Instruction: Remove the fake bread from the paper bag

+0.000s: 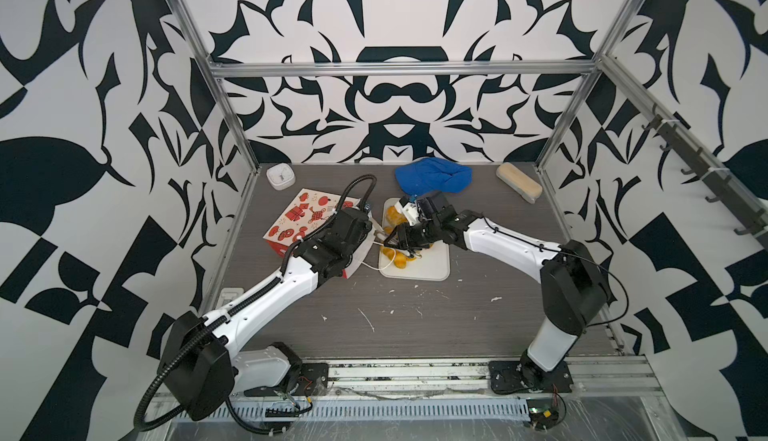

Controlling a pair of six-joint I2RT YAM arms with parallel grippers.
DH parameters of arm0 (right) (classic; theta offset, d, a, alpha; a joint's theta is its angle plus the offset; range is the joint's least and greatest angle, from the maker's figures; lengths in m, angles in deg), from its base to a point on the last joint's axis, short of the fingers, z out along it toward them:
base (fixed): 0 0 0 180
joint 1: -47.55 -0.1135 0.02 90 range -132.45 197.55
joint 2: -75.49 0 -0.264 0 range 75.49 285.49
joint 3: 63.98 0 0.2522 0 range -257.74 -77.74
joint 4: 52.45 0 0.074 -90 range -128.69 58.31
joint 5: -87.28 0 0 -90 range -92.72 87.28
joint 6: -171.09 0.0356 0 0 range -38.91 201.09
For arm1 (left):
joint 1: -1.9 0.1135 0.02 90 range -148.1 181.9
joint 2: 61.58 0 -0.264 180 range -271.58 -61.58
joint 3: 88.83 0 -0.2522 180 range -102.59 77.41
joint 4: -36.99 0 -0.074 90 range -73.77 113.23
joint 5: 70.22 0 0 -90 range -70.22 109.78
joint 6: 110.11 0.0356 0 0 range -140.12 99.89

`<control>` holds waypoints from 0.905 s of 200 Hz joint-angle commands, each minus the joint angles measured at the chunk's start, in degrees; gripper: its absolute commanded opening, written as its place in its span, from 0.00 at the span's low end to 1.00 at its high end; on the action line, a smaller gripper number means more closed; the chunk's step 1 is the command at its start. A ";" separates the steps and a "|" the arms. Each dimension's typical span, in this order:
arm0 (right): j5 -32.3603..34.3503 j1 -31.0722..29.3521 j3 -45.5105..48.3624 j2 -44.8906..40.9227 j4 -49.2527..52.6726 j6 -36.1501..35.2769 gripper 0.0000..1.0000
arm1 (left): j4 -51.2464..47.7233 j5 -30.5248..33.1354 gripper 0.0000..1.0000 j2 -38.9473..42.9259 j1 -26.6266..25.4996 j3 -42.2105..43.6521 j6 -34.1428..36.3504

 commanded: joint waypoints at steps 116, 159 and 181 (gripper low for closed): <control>-5.62 -0.14 -2.30 3.20 -4.93 2.32 0.43 | -0.08 -1.62 0.00 -0.21 0.16 -1.18 -1.19; -6.76 -0.24 -3.13 4.75 -5.12 2.75 0.43 | -0.02 -1.89 0.00 -0.21 0.20 -1.29 -1.20; -6.91 -0.35 -3.86 5.43 -4.98 2.63 0.43 | -0.06 -2.23 0.00 -0.20 0.16 -1.29 -1.17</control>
